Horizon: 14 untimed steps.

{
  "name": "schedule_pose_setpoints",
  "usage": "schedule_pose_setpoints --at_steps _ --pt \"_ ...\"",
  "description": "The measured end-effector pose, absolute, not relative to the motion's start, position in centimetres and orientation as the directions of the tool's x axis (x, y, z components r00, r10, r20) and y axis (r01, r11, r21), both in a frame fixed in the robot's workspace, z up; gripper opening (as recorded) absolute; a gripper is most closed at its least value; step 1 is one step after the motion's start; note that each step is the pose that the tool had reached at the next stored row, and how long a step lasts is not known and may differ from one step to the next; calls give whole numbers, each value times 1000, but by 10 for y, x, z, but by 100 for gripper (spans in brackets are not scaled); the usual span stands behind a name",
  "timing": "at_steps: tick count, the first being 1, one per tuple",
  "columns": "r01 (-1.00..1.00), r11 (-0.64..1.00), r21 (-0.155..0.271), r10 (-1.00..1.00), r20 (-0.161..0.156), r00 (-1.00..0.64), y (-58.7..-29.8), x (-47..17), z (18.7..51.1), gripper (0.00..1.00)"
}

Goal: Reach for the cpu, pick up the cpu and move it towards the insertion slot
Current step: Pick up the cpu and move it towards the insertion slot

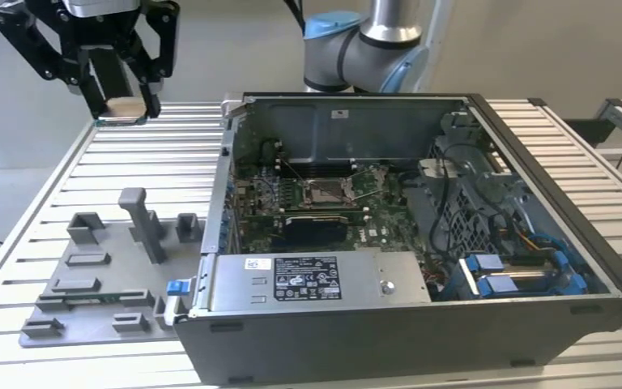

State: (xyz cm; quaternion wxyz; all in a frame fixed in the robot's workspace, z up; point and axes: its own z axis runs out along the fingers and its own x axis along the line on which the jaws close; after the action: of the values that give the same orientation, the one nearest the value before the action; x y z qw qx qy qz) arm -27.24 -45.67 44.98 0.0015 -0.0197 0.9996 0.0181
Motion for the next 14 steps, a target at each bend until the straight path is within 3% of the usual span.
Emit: schedule_pose_setpoints --at_steps 14 --pt "-39 999 36 -39 -4 -999 -457 -228 449 0"
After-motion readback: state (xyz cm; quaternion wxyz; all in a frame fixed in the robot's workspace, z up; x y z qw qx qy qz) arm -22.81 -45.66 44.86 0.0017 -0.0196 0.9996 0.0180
